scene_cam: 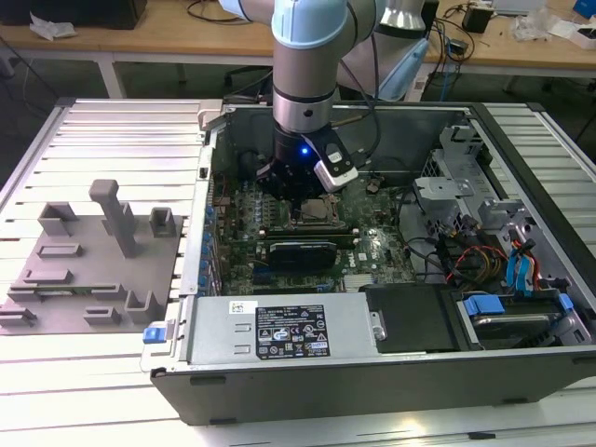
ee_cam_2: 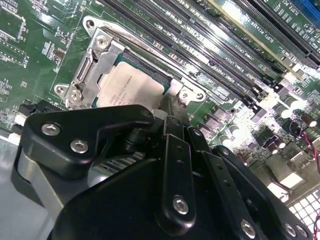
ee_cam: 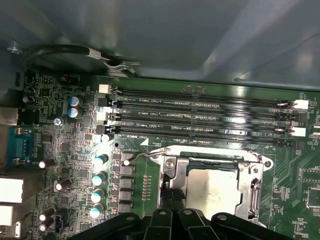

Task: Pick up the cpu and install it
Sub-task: 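Close the cpu cover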

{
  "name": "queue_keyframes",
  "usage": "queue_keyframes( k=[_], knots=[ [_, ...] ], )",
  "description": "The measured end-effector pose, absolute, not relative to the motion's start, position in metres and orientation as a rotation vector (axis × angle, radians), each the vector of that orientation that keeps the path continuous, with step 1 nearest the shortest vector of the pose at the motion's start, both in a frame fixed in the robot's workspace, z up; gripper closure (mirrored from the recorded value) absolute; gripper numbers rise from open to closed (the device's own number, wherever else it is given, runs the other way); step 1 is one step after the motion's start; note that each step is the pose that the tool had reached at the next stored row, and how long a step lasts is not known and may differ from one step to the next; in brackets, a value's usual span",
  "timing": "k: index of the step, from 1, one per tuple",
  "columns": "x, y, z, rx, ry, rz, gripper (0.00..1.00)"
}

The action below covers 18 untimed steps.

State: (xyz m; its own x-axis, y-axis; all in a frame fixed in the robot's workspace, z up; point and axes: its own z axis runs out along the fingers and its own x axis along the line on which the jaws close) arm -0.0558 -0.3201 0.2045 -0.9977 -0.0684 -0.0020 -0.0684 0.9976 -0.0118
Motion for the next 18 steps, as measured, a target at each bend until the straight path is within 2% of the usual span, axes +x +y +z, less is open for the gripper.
queue_keyframes(
  k=[18],
  knots=[
    [-0.056,-0.32,0.227,-0.106,3.101,-0.025,0.89]
  ],
)
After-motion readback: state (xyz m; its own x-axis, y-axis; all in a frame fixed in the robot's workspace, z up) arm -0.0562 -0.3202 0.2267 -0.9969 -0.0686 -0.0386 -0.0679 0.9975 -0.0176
